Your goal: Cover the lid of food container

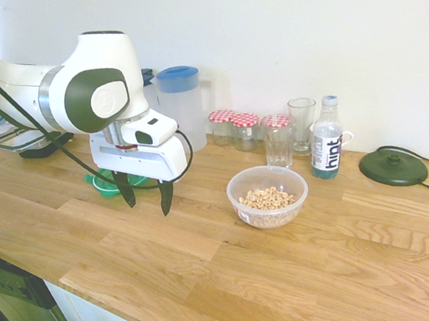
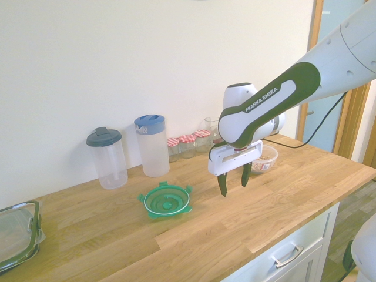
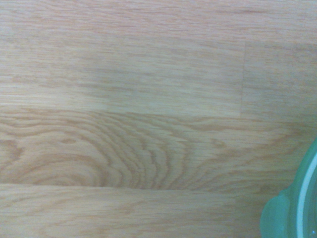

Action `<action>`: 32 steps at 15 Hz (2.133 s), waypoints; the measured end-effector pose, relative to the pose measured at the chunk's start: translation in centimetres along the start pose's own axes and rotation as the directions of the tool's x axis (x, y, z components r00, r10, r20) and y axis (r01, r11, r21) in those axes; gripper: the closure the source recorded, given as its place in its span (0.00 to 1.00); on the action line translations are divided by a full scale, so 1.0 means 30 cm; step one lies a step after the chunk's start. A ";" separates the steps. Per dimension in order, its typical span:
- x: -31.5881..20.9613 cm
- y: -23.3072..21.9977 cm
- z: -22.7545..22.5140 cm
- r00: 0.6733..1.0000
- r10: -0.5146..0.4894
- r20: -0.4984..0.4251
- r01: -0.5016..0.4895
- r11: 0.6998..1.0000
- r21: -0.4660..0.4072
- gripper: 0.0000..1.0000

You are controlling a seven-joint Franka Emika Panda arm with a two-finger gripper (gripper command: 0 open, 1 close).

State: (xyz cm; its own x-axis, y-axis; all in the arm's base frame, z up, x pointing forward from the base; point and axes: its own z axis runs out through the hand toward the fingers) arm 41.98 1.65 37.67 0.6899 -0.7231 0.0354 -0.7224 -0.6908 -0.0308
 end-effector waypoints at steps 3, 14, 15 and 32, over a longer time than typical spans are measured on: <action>0.012 -0.017 -0.002 0.999 0.036 0.024 -0.036 0.999 0.031 0.00; 0.305 -0.201 0.172 0.931 -0.064 0.359 -0.121 0.874 0.470 0.00; 0.317 -0.205 0.191 0.925 -0.078 0.371 -0.122 0.865 0.486 0.00; 0.274 -0.371 0.302 0.850 -0.217 0.480 -0.158 0.764 0.625 0.00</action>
State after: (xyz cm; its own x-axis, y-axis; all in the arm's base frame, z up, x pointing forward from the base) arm 56.11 3.36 29.24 0.7654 -0.4670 -0.4428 -0.6321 -0.4163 -0.6535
